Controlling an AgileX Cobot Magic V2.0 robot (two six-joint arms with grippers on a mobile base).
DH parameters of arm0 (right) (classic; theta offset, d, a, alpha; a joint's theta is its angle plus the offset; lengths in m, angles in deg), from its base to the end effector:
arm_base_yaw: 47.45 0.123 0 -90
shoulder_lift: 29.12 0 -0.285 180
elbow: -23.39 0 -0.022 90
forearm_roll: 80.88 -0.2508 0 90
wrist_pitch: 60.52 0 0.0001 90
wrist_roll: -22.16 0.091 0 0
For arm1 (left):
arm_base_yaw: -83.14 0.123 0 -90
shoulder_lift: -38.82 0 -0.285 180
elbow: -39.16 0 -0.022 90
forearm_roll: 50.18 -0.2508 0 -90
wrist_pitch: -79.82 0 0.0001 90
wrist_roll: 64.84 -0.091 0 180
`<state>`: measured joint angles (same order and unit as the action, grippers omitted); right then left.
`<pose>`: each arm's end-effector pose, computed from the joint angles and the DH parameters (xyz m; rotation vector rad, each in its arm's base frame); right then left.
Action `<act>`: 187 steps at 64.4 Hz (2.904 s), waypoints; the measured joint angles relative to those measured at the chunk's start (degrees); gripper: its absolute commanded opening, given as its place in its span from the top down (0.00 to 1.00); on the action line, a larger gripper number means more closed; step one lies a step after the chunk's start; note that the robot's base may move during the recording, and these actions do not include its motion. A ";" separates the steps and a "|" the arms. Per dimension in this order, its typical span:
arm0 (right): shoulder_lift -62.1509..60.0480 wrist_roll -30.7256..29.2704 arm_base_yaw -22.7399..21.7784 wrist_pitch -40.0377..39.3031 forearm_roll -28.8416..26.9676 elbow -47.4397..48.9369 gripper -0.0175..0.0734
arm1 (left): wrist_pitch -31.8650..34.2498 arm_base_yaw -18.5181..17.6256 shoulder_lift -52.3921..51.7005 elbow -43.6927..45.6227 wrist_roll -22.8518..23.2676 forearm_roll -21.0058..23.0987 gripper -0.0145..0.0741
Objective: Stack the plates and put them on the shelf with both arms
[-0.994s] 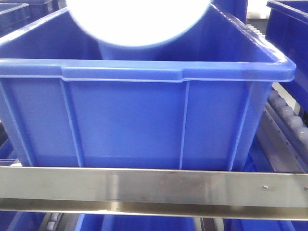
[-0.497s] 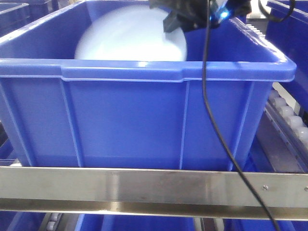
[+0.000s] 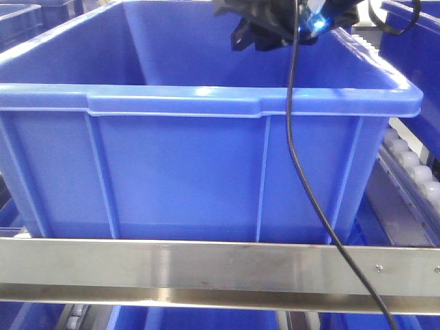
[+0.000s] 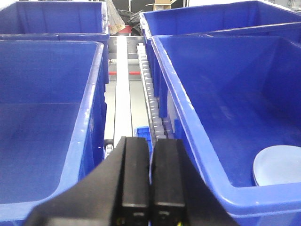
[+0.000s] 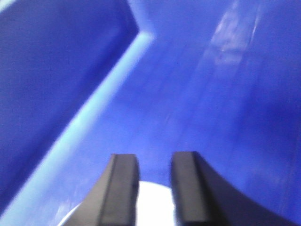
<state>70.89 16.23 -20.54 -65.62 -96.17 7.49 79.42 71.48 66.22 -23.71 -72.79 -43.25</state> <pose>0.3306 0.1654 0.2812 -0.2840 1.9370 0.3964 0.0870 -0.0180 0.2738 0.1756 1.5746 -0.1459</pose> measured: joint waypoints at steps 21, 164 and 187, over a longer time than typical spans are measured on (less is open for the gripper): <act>-3.16 0.09 -0.27 -0.20 0.00 0.00 0.56 | 0.00 0.00 0.00 0.00 0.00 0.00 0.75; -84.66 5.93 -26.82 10.33 10.58 -52.99 0.76 | 0.00 0.00 0.00 0.00 0.00 0.00 0.75; -90.91 5.93 -26.93 10.26 11.23 -62.60 0.76 | 0.00 0.00 0.00 0.00 0.00 0.00 0.75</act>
<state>-20.02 22.16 -47.47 -55.35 -84.94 -55.11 79.42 71.48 66.22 -23.71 -72.79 -43.25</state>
